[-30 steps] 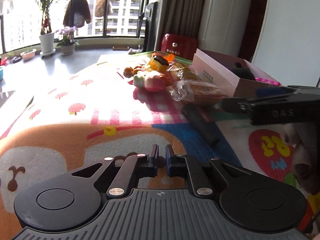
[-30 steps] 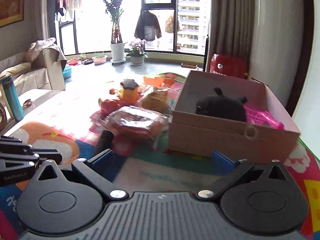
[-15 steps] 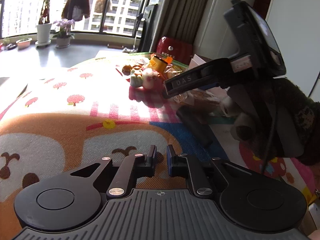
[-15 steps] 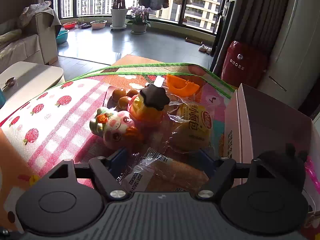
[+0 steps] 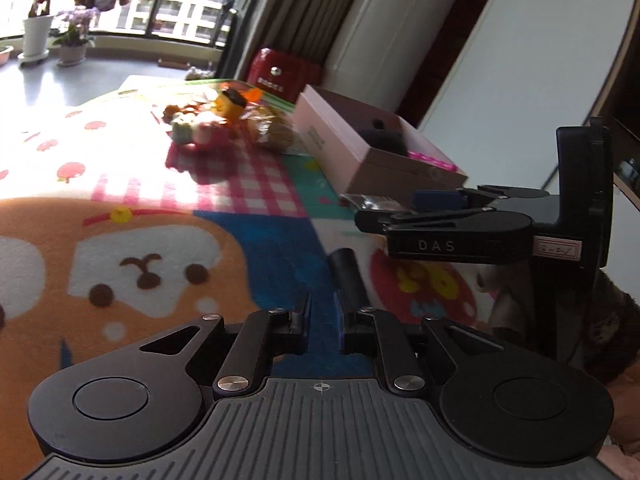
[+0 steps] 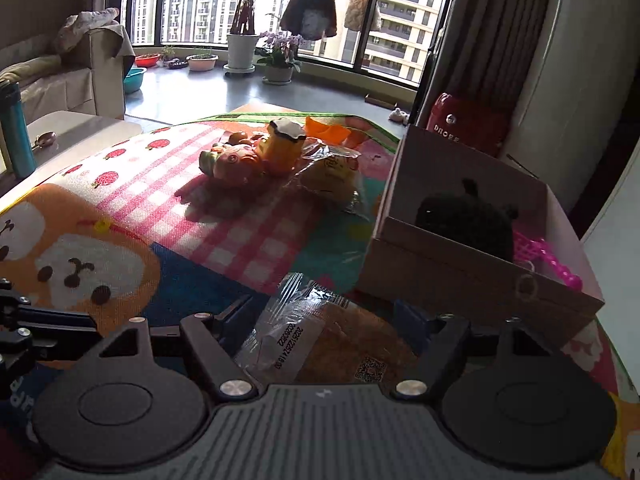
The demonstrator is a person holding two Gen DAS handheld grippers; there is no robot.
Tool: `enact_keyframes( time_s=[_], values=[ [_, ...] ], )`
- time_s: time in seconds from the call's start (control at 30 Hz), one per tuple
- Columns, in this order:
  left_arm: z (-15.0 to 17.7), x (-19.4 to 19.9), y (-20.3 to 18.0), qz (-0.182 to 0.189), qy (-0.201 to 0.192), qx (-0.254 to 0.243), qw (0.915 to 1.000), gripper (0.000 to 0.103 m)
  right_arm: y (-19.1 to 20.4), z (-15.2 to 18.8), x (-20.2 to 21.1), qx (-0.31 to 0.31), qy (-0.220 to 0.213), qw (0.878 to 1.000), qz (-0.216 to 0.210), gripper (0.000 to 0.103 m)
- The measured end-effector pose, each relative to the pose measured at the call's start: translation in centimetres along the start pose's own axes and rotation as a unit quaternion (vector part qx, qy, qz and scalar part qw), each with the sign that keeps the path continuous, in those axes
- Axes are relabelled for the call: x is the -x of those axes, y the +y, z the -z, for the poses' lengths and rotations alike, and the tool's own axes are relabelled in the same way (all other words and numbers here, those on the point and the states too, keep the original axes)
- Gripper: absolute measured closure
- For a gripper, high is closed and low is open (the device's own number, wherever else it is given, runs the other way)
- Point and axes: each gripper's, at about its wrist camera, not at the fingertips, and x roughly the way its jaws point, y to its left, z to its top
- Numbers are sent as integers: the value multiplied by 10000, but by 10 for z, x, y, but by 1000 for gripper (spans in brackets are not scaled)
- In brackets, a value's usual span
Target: Organize objects
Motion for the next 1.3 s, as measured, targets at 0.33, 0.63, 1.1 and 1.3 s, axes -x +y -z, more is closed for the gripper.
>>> enact_keyframes(
  time_s=[0.33, 0.63, 1.1, 1.3],
  values=[
    [-10, -57, -65, -505, 292, -854, 9946, 72, -50, 40, 74, -601, -998, 9914, 590, 4],
    [-7, -91, -93, -725, 577, -1468, 9848, 72, -87, 82, 74, -1178, -792, 9869, 767, 2],
    [-18, -74, -48, -1197, 298, -941, 9879, 81, -73, 78, 63, -1052, -590, 9925, 181, 0],
    [-20, -70, -41, -1146, 269, -862, 9893, 81, -58, 67, 39, -702, -303, 9970, 151, 0]
  ],
)
